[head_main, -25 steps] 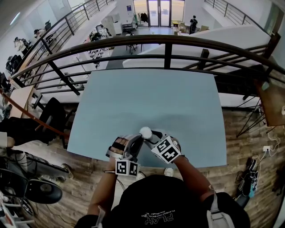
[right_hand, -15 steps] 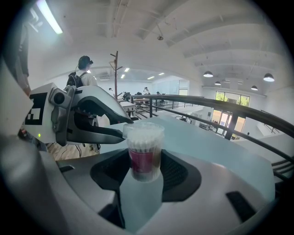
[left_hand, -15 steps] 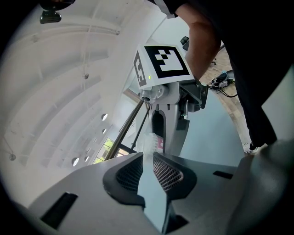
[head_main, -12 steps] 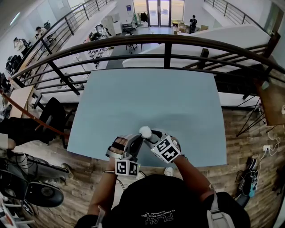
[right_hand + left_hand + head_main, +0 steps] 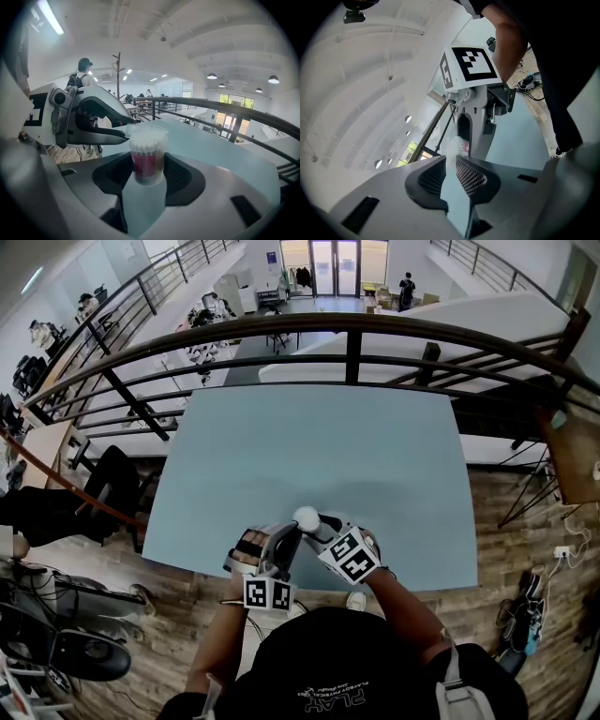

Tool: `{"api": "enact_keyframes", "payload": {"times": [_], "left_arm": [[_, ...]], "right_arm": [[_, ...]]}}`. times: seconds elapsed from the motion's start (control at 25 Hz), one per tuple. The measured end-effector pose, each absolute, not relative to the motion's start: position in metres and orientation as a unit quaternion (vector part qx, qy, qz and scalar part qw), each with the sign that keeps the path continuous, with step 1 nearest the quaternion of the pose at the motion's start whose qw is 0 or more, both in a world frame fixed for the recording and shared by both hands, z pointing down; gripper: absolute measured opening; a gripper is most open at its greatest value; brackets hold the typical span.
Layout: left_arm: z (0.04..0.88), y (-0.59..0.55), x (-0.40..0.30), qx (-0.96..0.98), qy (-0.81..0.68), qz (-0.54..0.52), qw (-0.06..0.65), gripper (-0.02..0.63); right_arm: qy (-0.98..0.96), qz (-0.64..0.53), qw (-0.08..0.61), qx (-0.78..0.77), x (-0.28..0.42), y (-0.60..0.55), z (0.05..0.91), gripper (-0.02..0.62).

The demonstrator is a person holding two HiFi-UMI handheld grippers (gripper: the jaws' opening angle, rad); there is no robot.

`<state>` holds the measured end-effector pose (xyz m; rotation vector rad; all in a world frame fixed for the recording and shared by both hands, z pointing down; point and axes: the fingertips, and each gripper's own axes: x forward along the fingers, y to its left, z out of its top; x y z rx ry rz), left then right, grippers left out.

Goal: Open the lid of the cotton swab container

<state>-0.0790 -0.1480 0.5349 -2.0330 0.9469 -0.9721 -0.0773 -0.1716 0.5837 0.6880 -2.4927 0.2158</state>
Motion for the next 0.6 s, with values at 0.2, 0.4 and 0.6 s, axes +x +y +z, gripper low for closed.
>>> {"api": "enact_keyframes", "payload": {"times": [0.2,0.4,0.6], "left_arm": [[0.5321,-0.1477,-0.0789,-0.780,0.366,-0.372,0.345,0.078],[0.5327,-0.1485,-0.0779,-0.774,0.360,-0.378,0.358,0.078],[0.5324,-0.1492,-0.0776,-0.769,0.355,-0.383,0.368,0.077]], "right_arm": [[-0.926,0.068,0.268,0.258,-0.0769,-0.1725,0.5796,0.218],[-0.925,0.066,0.271,0.260,-0.0751,-0.1721,0.5857,0.218],[-0.923,0.064,0.273,0.263,-0.0736,-0.1740,0.5865,0.218]]}}
